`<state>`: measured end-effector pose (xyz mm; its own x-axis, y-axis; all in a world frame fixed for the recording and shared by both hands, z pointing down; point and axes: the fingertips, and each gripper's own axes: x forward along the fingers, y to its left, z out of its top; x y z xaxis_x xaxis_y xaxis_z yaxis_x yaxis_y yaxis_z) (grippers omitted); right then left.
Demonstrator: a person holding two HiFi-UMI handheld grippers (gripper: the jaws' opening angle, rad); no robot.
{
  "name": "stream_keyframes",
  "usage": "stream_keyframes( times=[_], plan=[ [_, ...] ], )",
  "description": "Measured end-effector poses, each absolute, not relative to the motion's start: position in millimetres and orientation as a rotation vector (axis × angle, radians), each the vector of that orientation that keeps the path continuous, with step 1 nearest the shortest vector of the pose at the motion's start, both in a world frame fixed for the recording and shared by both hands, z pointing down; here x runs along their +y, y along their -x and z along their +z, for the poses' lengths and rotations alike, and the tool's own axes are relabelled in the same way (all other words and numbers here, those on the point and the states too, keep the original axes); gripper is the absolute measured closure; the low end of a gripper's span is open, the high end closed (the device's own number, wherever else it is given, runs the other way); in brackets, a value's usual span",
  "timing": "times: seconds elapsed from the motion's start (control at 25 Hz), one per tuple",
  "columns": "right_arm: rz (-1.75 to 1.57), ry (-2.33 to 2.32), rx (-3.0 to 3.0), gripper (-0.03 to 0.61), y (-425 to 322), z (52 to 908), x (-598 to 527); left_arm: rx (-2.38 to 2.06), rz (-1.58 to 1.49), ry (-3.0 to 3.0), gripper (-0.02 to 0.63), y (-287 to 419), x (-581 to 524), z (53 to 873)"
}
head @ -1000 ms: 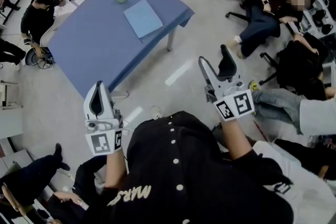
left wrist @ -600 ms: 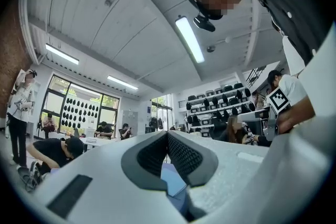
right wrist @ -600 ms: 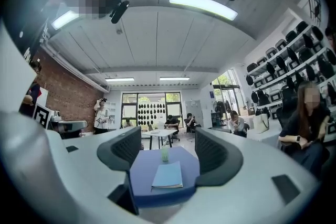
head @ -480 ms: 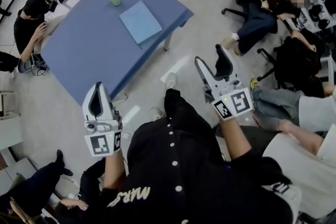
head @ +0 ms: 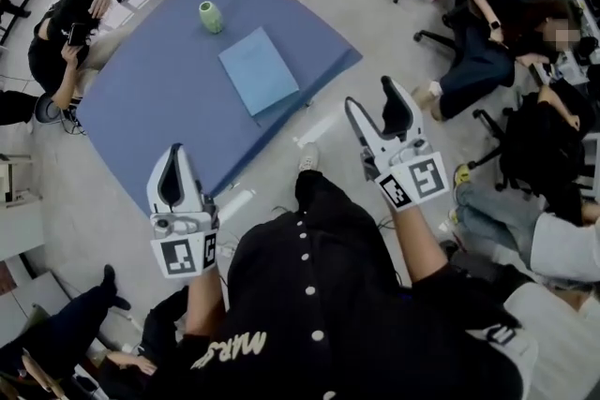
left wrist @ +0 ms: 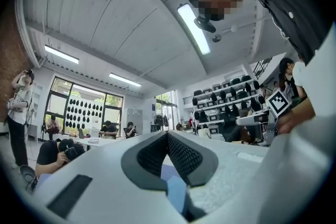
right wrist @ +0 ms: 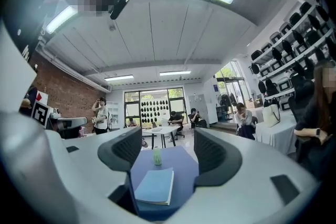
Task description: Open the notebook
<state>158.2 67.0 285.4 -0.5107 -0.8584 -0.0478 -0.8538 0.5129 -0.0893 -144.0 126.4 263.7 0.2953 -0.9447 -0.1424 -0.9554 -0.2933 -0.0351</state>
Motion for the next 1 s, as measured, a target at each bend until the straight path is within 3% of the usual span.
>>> stream_keyframes(
  times=[0.56,1.0],
  plan=[
    [-0.328,1.217,2.863,0.282,-151,313,-93,1.988,0.081,2.29,0.617,115,12,250],
    [-0.605,1.098,2.983,0.287,-78,370,-146,2.028,0.003,2.264,0.617,165,-20,257]
  ],
)
